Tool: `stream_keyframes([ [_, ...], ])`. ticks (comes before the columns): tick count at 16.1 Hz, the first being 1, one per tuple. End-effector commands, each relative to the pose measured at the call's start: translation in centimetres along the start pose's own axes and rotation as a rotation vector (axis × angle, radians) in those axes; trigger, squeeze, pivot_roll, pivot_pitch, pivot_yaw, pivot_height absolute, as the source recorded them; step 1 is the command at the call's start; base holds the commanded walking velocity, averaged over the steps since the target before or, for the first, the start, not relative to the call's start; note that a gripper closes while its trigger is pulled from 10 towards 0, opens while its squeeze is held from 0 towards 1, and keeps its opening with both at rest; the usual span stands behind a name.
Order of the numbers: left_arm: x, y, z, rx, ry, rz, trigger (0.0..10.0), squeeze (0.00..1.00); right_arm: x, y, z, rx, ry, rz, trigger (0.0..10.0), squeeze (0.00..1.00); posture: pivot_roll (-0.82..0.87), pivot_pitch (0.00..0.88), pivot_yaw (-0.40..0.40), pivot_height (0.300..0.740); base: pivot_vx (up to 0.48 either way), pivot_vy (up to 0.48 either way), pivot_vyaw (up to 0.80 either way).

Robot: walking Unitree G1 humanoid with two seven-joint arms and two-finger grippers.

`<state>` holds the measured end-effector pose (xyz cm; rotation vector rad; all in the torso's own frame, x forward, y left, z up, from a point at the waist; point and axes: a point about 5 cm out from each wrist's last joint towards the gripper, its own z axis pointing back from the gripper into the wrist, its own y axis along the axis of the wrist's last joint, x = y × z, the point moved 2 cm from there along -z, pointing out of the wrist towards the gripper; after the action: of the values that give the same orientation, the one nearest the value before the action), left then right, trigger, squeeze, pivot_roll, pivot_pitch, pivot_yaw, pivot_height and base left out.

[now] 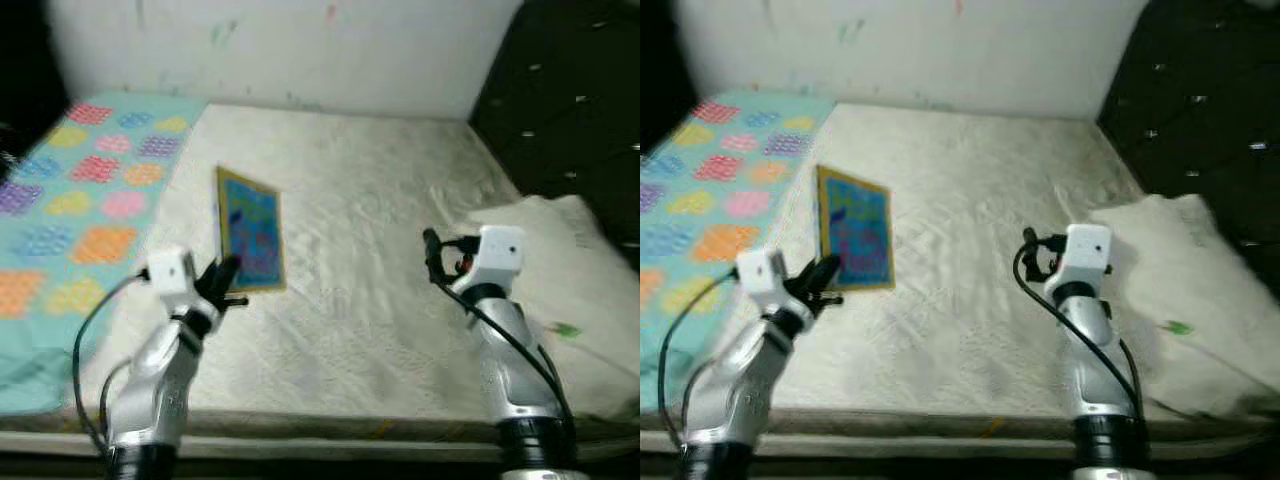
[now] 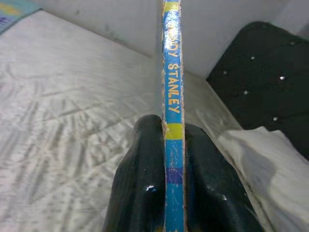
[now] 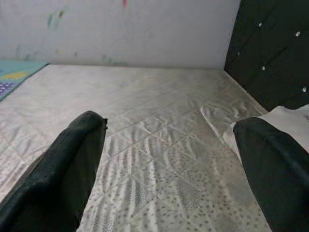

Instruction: Clean up the room

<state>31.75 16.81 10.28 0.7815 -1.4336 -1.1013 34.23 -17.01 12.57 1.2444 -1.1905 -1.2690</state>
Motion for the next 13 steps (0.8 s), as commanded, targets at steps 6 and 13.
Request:
stream_keyframes([
  [6, -0.11, 1.46, -0.22, 0.059, 0.002, -0.019, 10.0, 0.00, -0.26, 0.32, -0.15, 0.012, 0.021, 0.008, 10.0, 0.00, -0.03, 0.000, -0.068, 0.740, 0.000, -0.284, 0.00],
  [13, -0.53, 1.96, -0.22, 0.083, 0.015, -0.031, 10.0, 0.00, -0.29, 0.21, -0.19, 0.012, 0.029, 0.013, 10.0, 0.00, -0.02, 0.000, -0.073, 0.740, 0.000, -0.121, 0.00],
])
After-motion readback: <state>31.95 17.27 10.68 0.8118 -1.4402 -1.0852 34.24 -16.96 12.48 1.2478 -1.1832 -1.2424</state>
